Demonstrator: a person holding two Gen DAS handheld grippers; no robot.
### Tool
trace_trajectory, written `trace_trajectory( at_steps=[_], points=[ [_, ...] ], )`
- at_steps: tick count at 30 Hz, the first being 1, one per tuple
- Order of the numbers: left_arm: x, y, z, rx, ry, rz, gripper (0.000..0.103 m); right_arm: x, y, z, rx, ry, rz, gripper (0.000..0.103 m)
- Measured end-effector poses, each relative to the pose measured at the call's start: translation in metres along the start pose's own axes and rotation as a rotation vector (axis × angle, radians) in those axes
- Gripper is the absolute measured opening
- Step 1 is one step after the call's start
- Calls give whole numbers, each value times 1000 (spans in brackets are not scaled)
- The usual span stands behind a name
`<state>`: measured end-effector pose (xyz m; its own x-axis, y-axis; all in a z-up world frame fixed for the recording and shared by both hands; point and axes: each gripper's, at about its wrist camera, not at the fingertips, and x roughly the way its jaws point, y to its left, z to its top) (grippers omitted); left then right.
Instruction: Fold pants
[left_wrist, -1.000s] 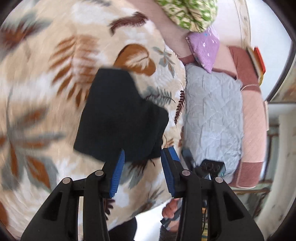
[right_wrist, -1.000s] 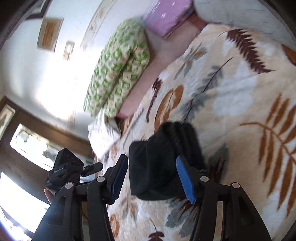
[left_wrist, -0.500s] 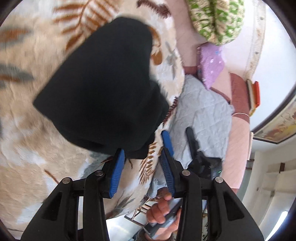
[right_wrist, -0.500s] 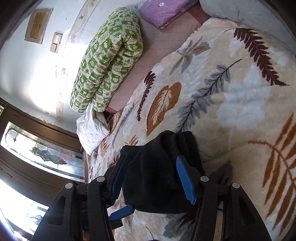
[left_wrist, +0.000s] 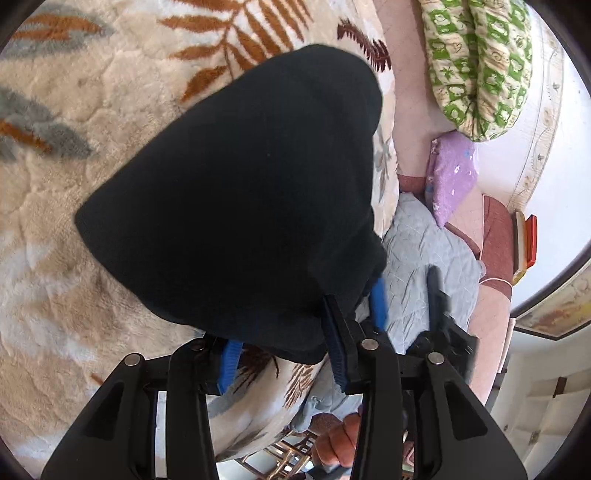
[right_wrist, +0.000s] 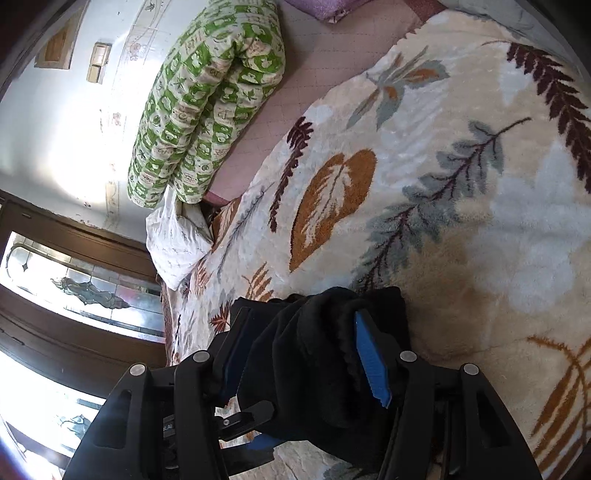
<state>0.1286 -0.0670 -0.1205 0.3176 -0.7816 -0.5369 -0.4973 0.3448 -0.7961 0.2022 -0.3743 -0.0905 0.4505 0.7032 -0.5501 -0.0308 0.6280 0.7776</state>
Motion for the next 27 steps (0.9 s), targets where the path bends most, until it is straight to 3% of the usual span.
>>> trace_trajectory(
  at_steps=[3, 5, 7, 9, 16, 18, 19, 21, 25, 27],
  points=[
    [2, 0, -2, 25, -7, 29, 27, -10, 8, -5, -36, -31, 19, 57],
    [3, 1, -2, 24, -5, 30, 26, -11, 12, -8, -67, -18, -31, 52],
    [3, 2, -1, 21, -3, 29, 26, -21, 14, -7, -78, -65, -15, 52],
    [3, 4, -1, 17, 0, 26, 26, -21, 17, -5, -72, -28, 11, 51],
    [2, 7, 0, 15, 8, 28, 26, 17, 12, -2, -94, 72, -87, 50],
    [2, 4, 0, 25, 6, 35, 26, 26, 12, -1, -108, 97, -92, 29],
    [1, 2, -1, 32, 3, 44, 26, 29, 13, -1, -122, 107, -121, 9],
    [-2, -1, -4, 44, 2, 46, 22, 30, 18, -2, -160, 126, -157, 8],
    [-3, -4, -11, 99, -10, 78, 21, -6, 22, -6, -161, 53, -64, 7],
    [6, 4, -11, 74, 23, 87, 21, -17, 15, -9, -151, 43, -55, 7]
  ],
)
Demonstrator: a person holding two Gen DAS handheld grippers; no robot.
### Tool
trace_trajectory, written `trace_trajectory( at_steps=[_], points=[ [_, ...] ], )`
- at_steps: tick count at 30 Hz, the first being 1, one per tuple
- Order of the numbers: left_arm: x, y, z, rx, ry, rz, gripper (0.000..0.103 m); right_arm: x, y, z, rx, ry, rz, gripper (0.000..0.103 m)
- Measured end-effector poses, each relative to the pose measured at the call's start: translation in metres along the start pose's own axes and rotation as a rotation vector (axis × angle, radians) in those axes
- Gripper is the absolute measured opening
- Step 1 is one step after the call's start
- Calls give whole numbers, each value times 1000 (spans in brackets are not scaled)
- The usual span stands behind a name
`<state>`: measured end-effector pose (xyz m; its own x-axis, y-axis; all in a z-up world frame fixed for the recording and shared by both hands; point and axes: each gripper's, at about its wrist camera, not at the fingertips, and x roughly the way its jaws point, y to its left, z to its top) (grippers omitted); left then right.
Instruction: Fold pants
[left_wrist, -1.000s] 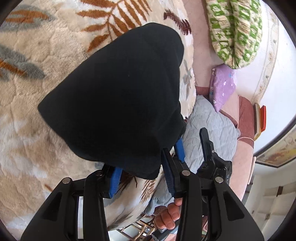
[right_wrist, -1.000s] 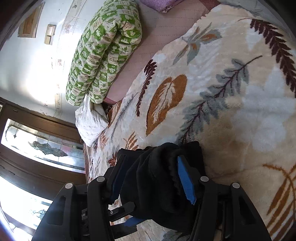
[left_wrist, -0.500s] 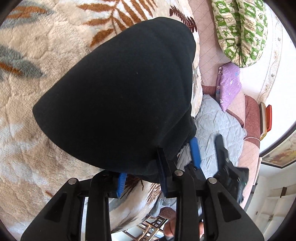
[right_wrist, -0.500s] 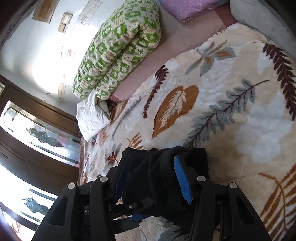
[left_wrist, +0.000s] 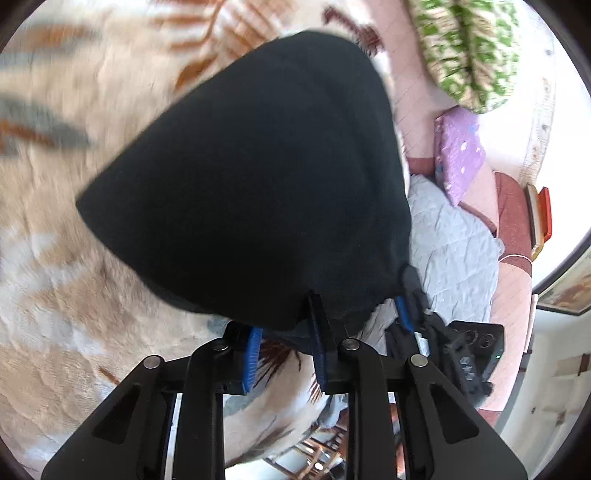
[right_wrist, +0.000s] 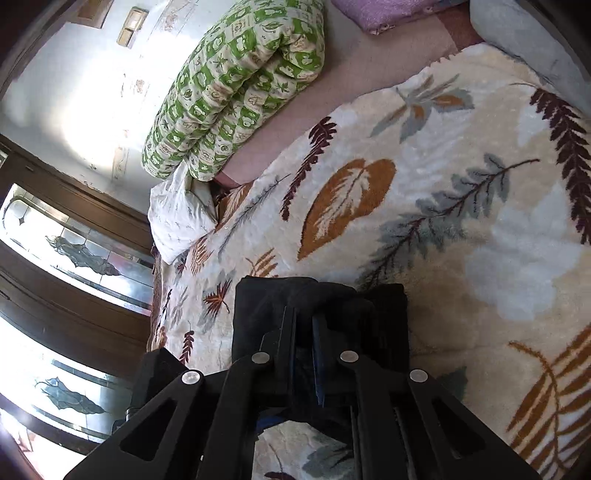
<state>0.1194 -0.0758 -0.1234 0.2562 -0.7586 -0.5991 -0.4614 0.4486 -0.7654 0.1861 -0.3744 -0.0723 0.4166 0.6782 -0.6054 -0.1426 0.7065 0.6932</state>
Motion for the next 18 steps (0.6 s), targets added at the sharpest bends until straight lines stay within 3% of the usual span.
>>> trace_trajectory(
  at_steps=[5, 7, 10, 12, 14, 17, 18],
  points=[
    [10, 7, 1, -8, 26, 25, 20, 20, -30, -13, -25, 28, -159, 7],
    [8, 4, 1, 3, 34, 34, 20, 29, -36, -13, -23, 23, -170, 5],
    [-5, -5, -9, 80, 64, 55, 20, 24, -36, -9, 16, 28, -142, 12],
    [-20, -13, -17, 145, 95, 58, 20, 5, -36, -5, 95, 7, -75, 26],
    [-45, -20, -18, 203, 87, 47, 20, -24, -35, -3, 148, -66, -30, 54],
    [-83, -30, 0, 274, -11, 38, 22, -48, -28, -7, 131, -97, -20, 68],
    [-91, -33, 8, 296, -32, 51, 28, -48, -26, -9, 119, -84, -34, 69]
  ],
)
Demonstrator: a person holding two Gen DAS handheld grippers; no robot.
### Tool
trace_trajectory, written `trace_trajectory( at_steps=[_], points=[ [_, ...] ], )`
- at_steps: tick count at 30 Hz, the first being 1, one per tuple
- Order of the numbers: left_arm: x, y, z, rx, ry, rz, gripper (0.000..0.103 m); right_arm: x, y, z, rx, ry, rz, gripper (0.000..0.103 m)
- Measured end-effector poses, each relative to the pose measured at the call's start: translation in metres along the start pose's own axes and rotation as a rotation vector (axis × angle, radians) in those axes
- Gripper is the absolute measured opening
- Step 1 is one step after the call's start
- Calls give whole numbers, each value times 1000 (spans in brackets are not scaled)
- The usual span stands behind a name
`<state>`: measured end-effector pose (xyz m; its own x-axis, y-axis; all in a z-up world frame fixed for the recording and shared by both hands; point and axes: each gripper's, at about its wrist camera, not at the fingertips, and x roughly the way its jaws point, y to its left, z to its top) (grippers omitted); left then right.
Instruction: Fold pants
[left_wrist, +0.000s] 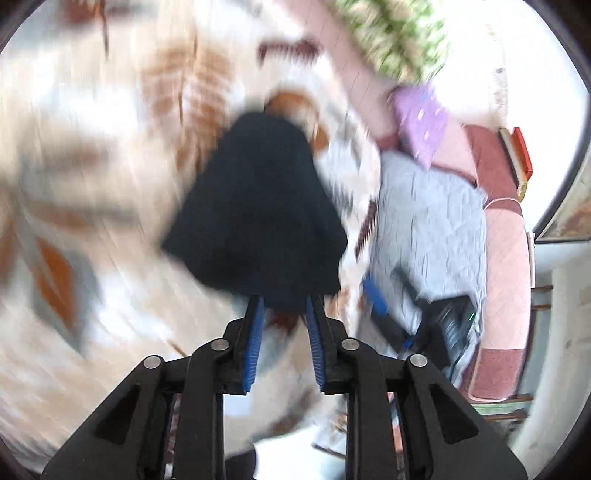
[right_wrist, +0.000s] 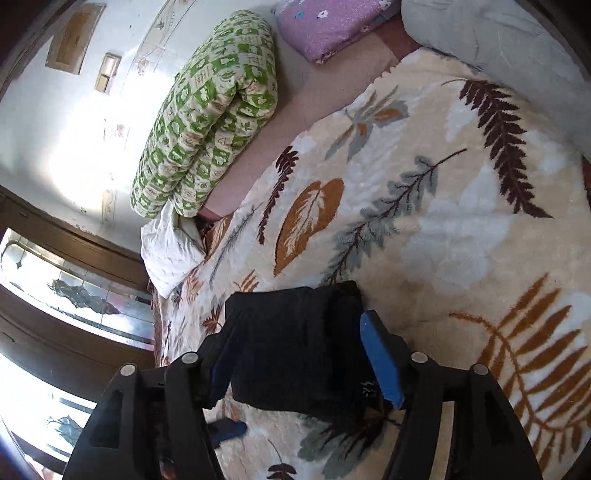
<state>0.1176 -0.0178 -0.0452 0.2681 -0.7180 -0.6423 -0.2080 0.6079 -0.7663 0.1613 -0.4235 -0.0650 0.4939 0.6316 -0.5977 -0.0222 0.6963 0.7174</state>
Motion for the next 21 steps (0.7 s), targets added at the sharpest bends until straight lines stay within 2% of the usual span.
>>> trace_trajectory(
  at_steps=[1, 2, 5, 9, 11, 13, 15, 18, 21],
  points=[
    [-5, 0, 10, 19, -5, 23, 38, 2, 1, -3, -12, 11, -16, 71],
    [-7, 2, 23, 35, 1, 40, 40, 7, 1, -6, -21, 33, -31, 72],
    [3, 1, 43, 84, 46, 79, 41, 34, -6, -19, -26, 107, -65, 72],
    [22, -7, 52, 182, 128, 100, 41, 55, -10, -26, -16, 125, -39, 72],
    [28, -16, 52, 262, 134, 128, 41, 61, -11, -27, -20, 134, -38, 72],
    [33, -28, 51, 380, 129, 202, 41, 66, -13, -26, -22, 142, -37, 72],
    [41, -32, 54, 462, 159, 278, 41, 68, -15, -24, -20, 142, -40, 72],
    [50, -24, 62, 493, 194, 340, 41, 70, -19, -21, -4, 140, -32, 72],
    [53, -11, 69, 482, 224, 345, 41, 71, -20, -21, -11, 145, -17, 72]
  ],
)
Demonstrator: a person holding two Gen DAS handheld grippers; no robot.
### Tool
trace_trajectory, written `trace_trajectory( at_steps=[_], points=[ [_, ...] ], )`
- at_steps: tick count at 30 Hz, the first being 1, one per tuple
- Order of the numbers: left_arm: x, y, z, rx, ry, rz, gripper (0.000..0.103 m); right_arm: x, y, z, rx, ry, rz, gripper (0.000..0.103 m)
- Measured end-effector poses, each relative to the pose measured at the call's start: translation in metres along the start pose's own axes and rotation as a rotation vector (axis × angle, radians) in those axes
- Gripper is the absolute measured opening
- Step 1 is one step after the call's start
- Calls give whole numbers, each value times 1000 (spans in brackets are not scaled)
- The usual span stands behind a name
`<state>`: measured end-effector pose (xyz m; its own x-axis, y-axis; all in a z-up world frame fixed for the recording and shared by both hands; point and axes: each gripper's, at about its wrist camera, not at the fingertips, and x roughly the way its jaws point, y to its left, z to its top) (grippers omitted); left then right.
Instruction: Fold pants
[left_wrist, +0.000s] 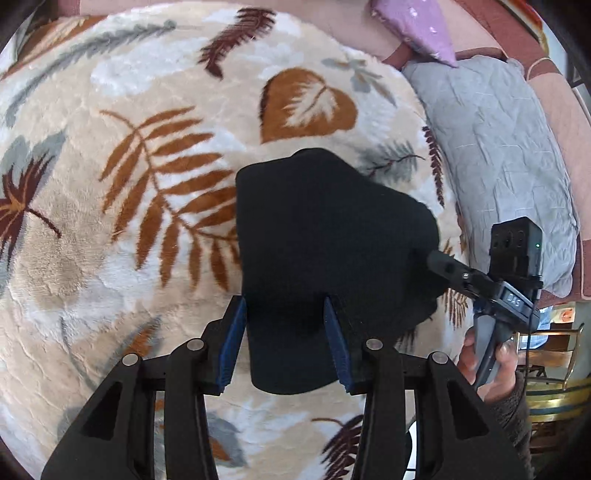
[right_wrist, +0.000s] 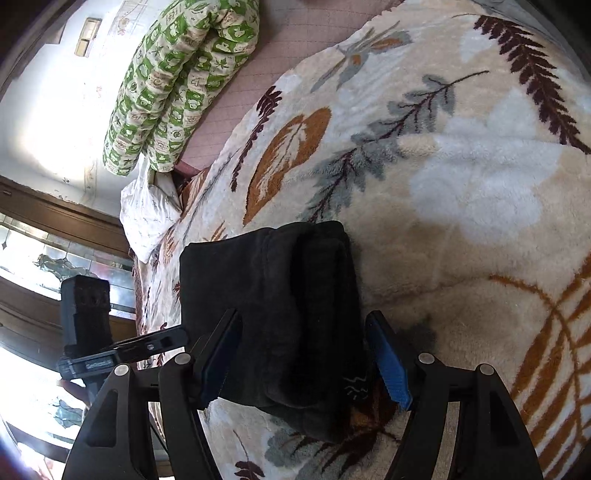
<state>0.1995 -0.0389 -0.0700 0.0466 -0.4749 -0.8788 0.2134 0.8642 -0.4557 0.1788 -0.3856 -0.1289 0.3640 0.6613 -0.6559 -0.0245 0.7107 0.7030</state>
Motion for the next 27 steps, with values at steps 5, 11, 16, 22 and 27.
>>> trace_trajectory(
  at_steps=[5, 11, 16, 22, 27],
  points=[
    [15, 8, 5, -10, 41, -14, 50, 6, -1, 3, -7, 20, 33, 73],
    [25, 26, 8, -92, 34, -142, 59, 18, -1, 8, -53, 78, 35, 73],
    [27, 32, -2, -113, -53, -272, 55, 19, -15, 11, -67, 105, 8, 40],
    [39, 41, -16, -203, -63, -459, 23, 12, -26, 1, 23, 45, 64, 32],
    [7, 48, -22, -208, -85, -473, 20, 2, -11, -9, 33, 7, 97, 29]
  ],
)
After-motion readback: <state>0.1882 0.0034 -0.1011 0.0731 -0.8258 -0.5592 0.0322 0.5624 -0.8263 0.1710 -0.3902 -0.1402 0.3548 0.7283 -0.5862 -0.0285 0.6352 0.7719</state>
